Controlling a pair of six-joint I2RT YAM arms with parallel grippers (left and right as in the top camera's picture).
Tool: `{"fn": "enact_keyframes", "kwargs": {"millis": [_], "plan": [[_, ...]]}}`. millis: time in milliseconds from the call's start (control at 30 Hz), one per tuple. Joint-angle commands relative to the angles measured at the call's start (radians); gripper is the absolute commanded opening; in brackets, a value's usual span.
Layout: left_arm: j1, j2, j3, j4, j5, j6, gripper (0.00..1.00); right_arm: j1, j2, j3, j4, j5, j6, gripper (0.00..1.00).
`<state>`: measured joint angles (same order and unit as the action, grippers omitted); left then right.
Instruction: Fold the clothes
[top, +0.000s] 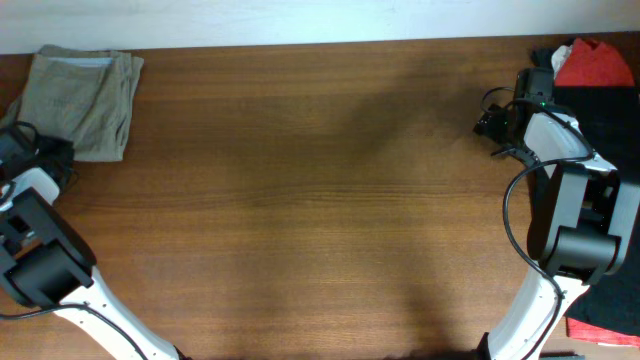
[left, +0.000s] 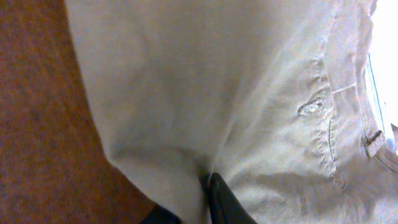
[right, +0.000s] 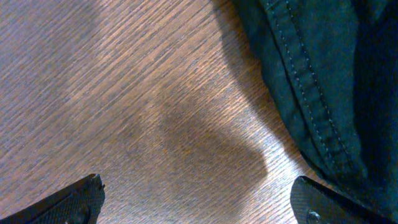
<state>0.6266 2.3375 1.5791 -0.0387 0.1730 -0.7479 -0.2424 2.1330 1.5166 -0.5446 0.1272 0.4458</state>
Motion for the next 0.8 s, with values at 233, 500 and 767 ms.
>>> {"fn": "enact_keyframes", "kwargs": {"millis": [233,500,767], "plan": [[-0.05,0.087,-0.026,0.005,-0.013,0.024,0.45,0.0,0.005,0.013,0.003,0.009,0.008,0.99],[-0.016,0.045,0.182,-0.403,-0.014,0.117,0.7,0.0,0.005,0.013,0.003,0.009,0.008,0.99],[-0.021,-0.167,0.212,-0.592,-0.083,0.134,0.87,0.0,0.005,0.013,0.003,0.008,0.008,0.99]]}}
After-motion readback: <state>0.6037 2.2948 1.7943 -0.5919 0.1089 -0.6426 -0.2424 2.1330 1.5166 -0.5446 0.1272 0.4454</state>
